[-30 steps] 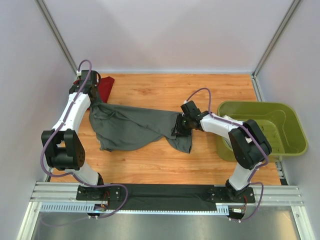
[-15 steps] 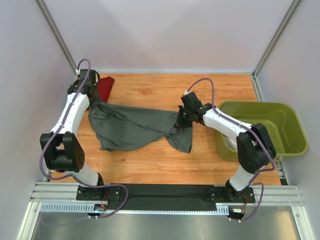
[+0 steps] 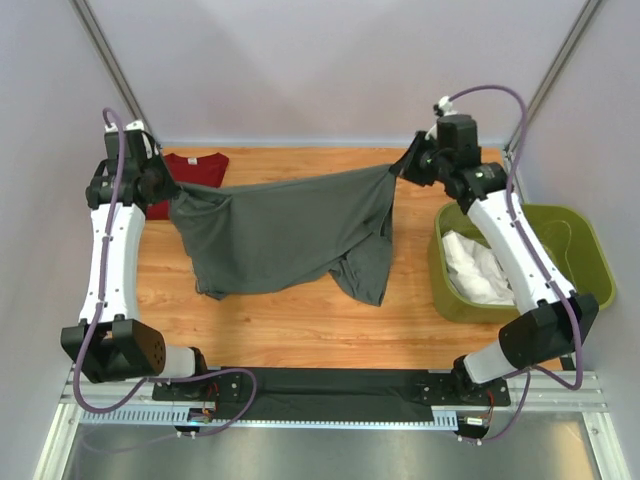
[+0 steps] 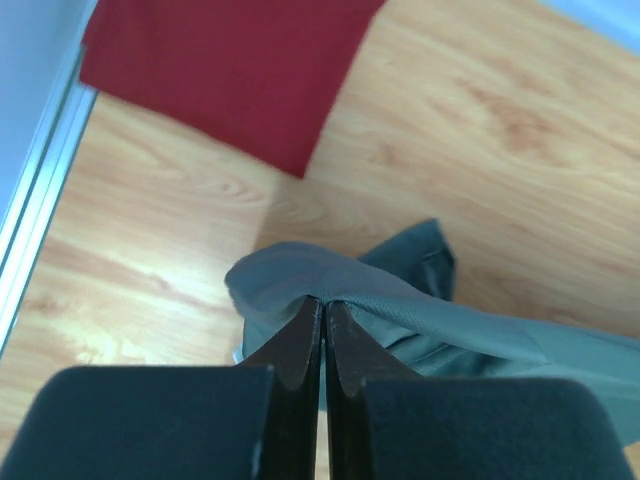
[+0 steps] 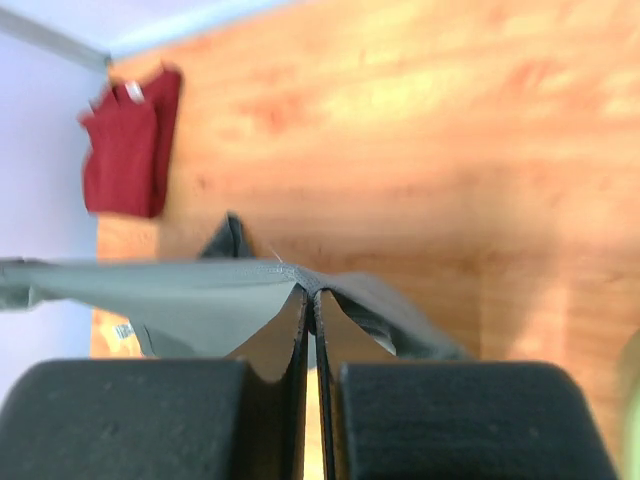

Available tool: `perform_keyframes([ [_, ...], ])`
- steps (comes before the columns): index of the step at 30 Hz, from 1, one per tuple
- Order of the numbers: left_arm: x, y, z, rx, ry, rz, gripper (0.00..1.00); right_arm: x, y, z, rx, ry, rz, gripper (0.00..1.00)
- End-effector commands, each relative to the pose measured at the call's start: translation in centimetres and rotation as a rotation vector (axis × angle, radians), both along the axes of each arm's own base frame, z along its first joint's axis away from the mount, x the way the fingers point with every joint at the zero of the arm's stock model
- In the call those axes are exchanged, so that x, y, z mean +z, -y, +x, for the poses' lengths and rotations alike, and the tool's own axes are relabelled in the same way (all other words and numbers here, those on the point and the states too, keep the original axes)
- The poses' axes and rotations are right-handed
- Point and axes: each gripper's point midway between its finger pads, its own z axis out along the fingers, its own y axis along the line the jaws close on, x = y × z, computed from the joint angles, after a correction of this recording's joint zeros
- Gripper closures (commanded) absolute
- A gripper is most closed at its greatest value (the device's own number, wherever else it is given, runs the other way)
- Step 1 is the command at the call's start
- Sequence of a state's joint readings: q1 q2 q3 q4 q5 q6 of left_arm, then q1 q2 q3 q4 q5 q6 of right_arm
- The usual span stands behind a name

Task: Fold and stack the t-shirts
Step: Flatten the tshirt out

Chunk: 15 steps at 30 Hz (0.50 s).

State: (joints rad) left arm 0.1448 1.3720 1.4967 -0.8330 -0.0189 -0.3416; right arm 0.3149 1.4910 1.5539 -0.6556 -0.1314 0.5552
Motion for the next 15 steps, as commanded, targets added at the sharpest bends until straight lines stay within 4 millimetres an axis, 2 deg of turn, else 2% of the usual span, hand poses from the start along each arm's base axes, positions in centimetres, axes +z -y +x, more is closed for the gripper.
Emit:
perform_keyframes([
  [1, 5.0, 2.2, -0.5, -0.107, 0.109, -0.042, 1.0, 7.1, 2.7, 1.2, -0.026, 0.183, -0.025, 1.0],
  [3, 5.4, 2.7, -1.1, -0.108, 0.104, -0.07, 1.0, 7.1, 3.5, 2.1, -0.047, 0.178, -0.043, 1.0],
  [4, 4.7, 2.7, -1.7, -0.097, 0.076, -0.086, 1.0, 7.4, 4.2, 2.5, -0.06, 0.184, -0.048, 1.0],
  [6, 3.7, 3.1, -2.7, -0.074, 0.055, -0.119, 1.0, 6.1, 4.7, 3.0, -0.07, 0.149, -0.059, 0.99],
  [7, 1.5, 3.3, -3.4, -0.053, -0.002, -0.154, 1.0, 5.2, 5.3, 3.2, -0.079, 0.124, -0.062, 1.0],
  [9, -0.5, 3.7, -4.5, -0.037, -0.051, -0.193, 1.0, 3.1, 5.3, 3.4, -0.066, 0.071, -0.062, 1.0],
  [10, -3.0, 4.0, -5.5, -0.018, -0.117, -0.219, 1.0, 2.4, 5.3, 3.5, -0.063, 0.054, -0.064, 1.0],
  [11, -4.2, 4.4, -6.0, -0.022, -0.148, -0.241, 1.0, 0.2, 5.1, 3.3, -0.051, 0.003, -0.064, 1.0],
  [12, -6.1, 4.6, -7.1, -0.016, -0.202, -0.256, 1.0, -0.7, 4.8, 3.3, -0.04, -0.012, -0.056, 1.0],
  [14, -7.2, 4.9, -8.3, -0.014, -0.234, -0.27, 1.0, -3.9, 3.9, 2.9, -0.006, -0.083, -0.03, 1.0],
  [15, -8.4, 4.9, -9.1, -0.008, -0.266, -0.267, 1.0, -5.0, 3.7, 2.7, 0.003, -0.111, -0.023, 1.0],
])
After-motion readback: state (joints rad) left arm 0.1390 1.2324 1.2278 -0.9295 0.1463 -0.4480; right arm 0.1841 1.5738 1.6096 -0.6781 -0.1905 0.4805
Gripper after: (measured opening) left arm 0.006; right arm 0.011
